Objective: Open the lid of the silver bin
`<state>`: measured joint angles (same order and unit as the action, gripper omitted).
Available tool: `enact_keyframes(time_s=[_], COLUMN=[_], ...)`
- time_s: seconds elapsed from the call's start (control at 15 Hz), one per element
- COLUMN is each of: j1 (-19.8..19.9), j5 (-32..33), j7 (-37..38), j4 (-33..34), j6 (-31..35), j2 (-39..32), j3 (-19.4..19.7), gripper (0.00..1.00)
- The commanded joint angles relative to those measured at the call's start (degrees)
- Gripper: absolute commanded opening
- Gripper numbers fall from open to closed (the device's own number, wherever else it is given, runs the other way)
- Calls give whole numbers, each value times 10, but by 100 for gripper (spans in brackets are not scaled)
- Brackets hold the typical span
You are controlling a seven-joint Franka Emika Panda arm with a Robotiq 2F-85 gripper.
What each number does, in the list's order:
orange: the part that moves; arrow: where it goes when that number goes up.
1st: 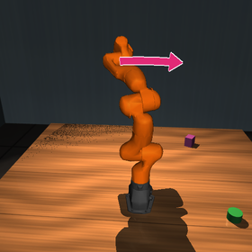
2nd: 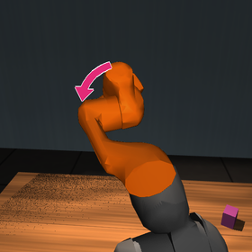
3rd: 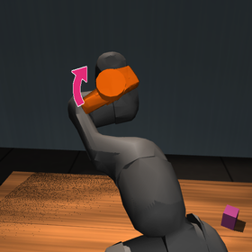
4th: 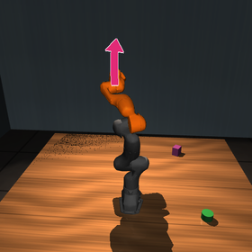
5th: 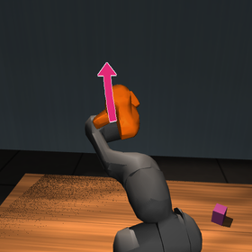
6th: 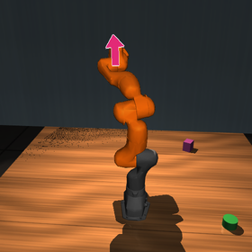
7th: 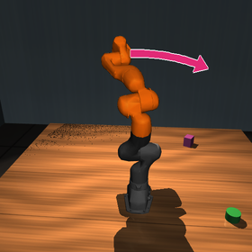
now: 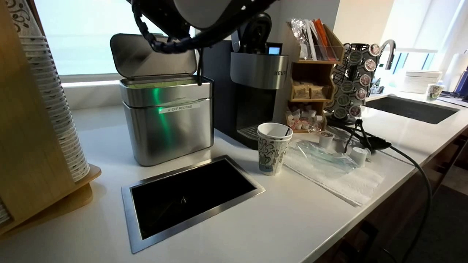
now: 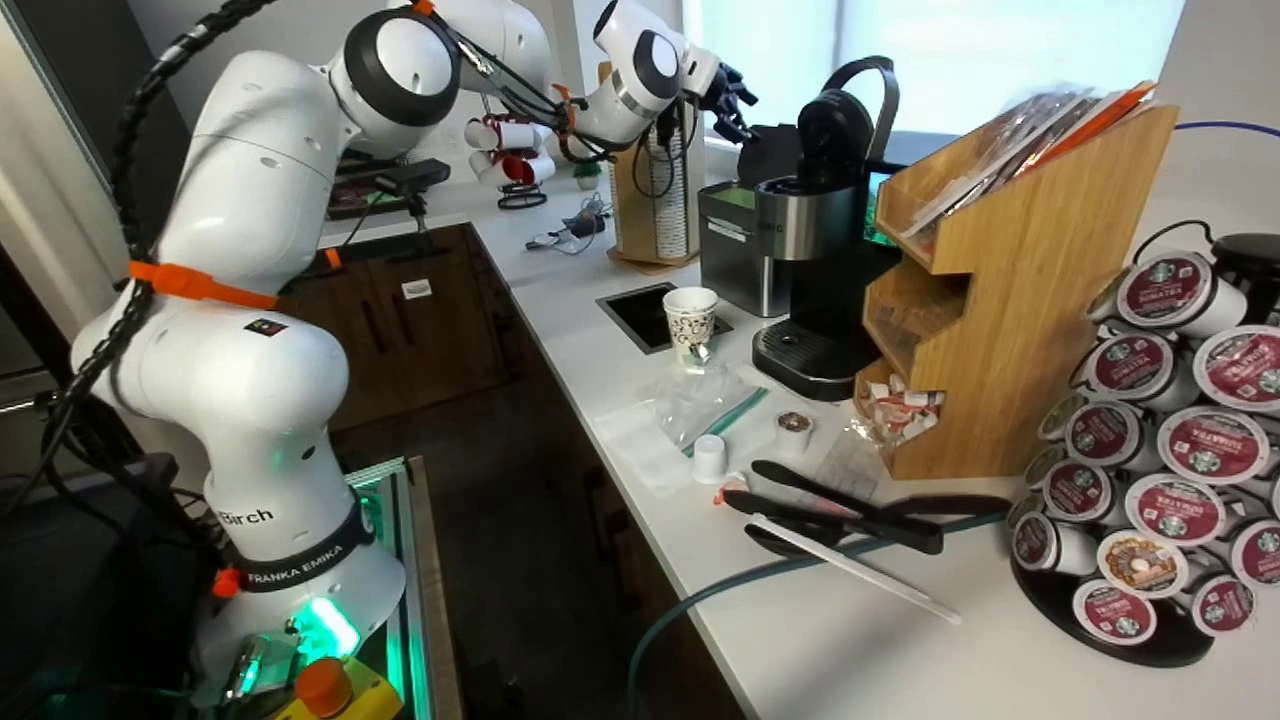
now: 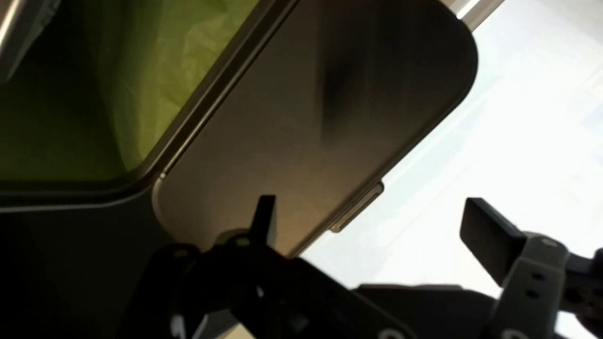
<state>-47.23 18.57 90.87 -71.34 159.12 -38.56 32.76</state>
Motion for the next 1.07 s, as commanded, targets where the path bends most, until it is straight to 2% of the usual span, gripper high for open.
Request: enact_keyframes(time_s=[0.0,0.13,0.27,0.33,0.4,0.6,0.67,0.73,0.87,0.93,1.0], j1=[-75,-114,-170,-186,-209,-301,-236,-260,-285,-275,-285], j5=[116,185,246,256,242,147,196,178,165,105,95], j7=[7,25,69,79,78,36,50,45,41,-74,-97], j4=[-140,-196,-226,-233,-242,-320,-262,-282,-302,-312,-320], j6=[100,198,301,343,379,452,418,432,438,426,428], j2=[64,77,66,55,41,25,37,35,35,71,74], j3=[76,138,239,280,326,456,384,417,442,386,391], gripper=[100,100,100,100,100,100,100,100,100,100,100])
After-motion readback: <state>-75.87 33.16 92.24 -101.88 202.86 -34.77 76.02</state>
